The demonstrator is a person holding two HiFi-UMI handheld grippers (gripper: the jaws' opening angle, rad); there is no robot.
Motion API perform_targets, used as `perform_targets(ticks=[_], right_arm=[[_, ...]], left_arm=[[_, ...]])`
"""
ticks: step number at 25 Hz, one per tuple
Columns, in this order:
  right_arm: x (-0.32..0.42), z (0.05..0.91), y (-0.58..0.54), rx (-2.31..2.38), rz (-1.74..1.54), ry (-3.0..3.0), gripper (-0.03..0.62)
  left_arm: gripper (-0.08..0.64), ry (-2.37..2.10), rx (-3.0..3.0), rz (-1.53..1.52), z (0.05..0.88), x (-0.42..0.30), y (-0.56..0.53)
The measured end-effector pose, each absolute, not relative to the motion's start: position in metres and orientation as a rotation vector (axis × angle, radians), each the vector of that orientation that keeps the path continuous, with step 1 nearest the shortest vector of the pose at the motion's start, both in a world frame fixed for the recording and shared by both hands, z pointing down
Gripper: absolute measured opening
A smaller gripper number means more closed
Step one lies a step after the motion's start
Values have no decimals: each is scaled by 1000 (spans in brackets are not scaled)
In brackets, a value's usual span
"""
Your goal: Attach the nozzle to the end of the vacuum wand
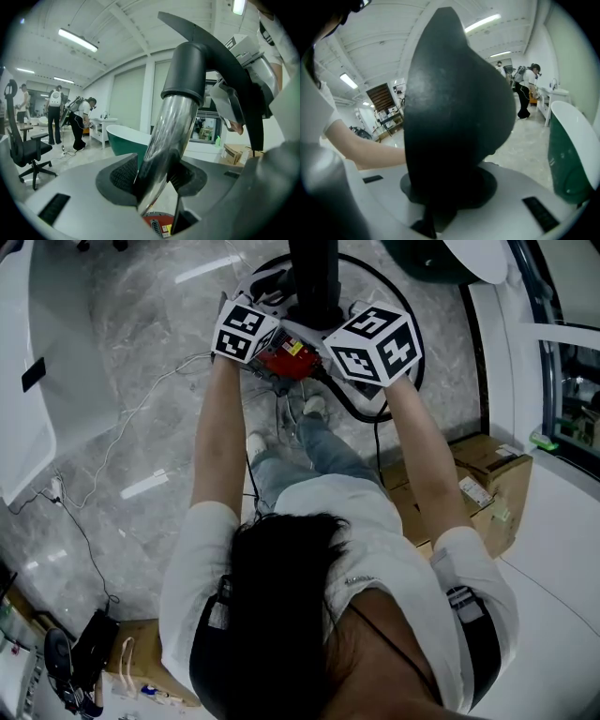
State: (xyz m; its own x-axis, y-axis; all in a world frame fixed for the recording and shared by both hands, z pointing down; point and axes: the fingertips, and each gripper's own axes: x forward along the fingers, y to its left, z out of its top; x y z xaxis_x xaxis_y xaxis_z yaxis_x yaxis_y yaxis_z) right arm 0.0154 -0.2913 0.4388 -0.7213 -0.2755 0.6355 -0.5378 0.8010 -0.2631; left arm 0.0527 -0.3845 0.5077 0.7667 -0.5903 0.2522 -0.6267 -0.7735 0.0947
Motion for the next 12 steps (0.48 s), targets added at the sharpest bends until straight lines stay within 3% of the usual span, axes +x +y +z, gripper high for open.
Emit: perform_targets(ticks=[12], right_arm=[[29,456,-278,519,305,-2315,92]], left_arm=[[190,-924,2792,361,515,57,-370]])
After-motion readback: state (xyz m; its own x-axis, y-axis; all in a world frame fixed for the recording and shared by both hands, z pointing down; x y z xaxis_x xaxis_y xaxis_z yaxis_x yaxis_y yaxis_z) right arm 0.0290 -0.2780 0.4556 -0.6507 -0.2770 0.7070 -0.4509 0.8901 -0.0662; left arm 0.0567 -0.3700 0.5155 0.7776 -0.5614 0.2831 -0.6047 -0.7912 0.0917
